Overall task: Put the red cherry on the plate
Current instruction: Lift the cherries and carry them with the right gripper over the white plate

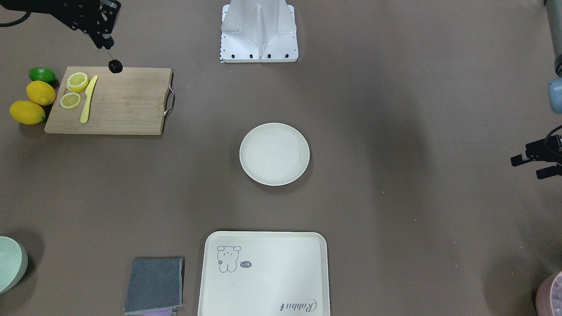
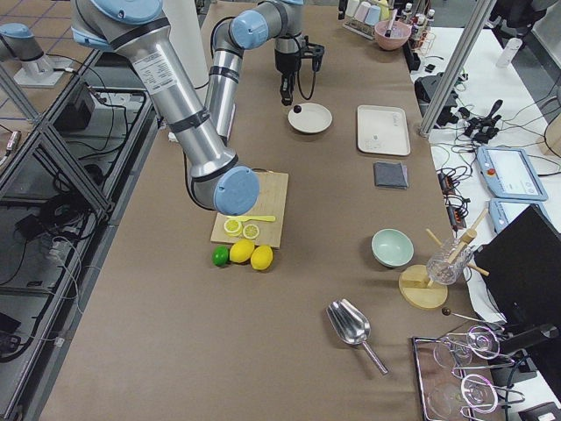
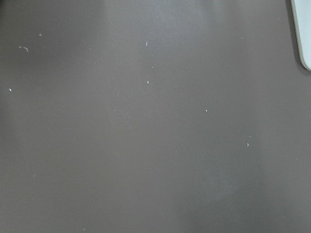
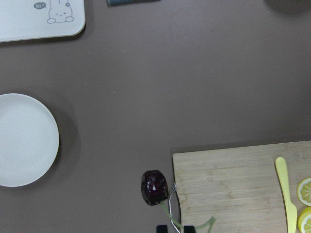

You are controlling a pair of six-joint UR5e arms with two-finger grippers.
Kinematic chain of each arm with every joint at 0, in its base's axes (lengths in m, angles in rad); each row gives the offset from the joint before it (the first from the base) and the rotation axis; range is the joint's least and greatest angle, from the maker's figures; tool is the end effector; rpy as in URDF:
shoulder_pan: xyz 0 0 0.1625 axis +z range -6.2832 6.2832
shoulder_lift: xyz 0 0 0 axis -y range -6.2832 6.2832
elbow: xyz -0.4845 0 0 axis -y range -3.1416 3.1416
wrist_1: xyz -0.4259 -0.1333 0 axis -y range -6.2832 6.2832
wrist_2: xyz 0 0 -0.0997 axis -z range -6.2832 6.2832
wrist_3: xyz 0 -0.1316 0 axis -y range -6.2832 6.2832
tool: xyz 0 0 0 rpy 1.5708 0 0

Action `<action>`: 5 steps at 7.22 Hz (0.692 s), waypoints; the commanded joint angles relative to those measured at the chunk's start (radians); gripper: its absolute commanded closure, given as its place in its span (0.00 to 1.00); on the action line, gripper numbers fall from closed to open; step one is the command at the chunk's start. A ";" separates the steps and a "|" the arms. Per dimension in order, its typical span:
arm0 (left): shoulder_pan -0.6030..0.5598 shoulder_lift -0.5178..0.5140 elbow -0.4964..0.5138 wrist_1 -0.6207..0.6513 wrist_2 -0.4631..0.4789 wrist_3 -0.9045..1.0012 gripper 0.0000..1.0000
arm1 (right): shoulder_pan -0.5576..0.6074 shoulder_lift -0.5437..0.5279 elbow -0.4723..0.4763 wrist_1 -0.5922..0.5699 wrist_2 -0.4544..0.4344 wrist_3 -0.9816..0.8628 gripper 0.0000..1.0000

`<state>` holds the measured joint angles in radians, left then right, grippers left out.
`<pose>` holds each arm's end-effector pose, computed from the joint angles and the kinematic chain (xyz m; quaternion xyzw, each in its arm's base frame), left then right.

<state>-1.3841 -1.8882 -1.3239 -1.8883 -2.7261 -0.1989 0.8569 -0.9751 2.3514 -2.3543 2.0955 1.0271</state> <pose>0.1151 -0.6789 0.6042 0.0559 0.5568 0.1003 0.8227 -0.2768 -0.4224 0.1844 -0.0079 -0.3755 0.0692 0.9242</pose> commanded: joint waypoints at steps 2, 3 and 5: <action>-0.004 0.001 -0.001 0.000 0.014 -0.001 0.02 | -0.198 0.166 -0.176 -0.003 -0.167 0.111 1.00; -0.004 0.001 -0.001 0.000 0.034 0.001 0.02 | -0.238 0.261 -0.302 0.004 -0.179 0.145 1.00; -0.004 0.001 0.000 0.000 0.035 0.001 0.02 | -0.320 0.294 -0.401 0.108 -0.215 0.211 1.00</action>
<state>-1.3888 -1.8869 -1.3251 -1.8883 -2.6937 -0.1981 0.5866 -0.7093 2.0256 -2.3071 1.8997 1.2009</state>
